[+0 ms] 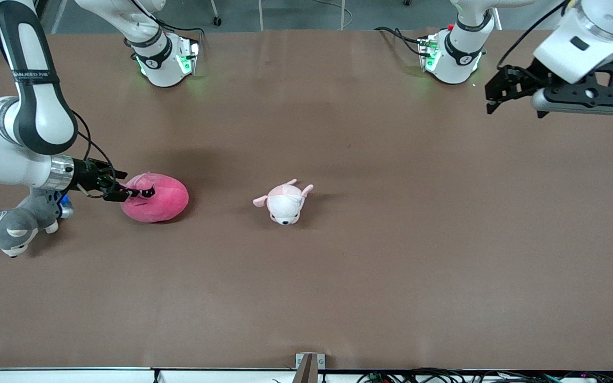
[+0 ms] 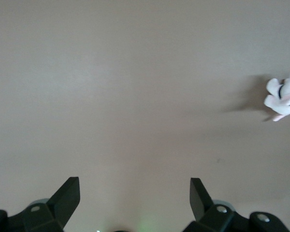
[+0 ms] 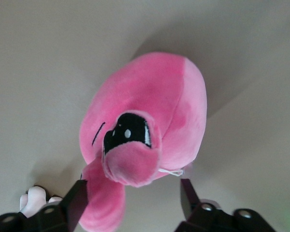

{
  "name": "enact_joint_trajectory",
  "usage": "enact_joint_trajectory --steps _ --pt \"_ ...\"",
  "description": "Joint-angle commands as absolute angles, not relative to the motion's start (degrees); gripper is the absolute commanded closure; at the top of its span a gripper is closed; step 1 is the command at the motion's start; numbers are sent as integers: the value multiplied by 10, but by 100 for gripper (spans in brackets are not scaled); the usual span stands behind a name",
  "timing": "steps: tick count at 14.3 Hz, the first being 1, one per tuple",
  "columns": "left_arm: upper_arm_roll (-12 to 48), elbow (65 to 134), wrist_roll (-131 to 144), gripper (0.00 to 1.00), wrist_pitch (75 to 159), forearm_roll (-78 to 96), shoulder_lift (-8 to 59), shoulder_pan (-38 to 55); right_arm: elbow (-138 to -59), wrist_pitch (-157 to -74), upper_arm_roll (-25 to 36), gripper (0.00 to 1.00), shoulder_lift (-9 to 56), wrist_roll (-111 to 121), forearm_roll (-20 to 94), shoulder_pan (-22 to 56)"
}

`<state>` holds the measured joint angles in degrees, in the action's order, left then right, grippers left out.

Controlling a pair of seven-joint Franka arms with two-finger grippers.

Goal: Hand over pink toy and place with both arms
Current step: 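Lower the pink toy beside the grey cat while the left gripper withdraws, then open the right gripper and release the pink toy on the table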

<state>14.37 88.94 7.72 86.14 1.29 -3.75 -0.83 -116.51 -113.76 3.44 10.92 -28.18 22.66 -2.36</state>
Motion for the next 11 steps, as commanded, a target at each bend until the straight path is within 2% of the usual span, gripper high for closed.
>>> enact_joint_trajectory --steps 1,6,11 --pt "149 872 42 0 864 -15 -23 -19 -1104 -1095 26 0 105 -262 153 -25" --pt "149 864 32 0 864 -11 -22 -37 -1013 -1073 23 0 105 -71 19 5" --pt "149 828 34 0 864 -8 -1 -54 -958 -1059 28 0 105 31 5 -9"
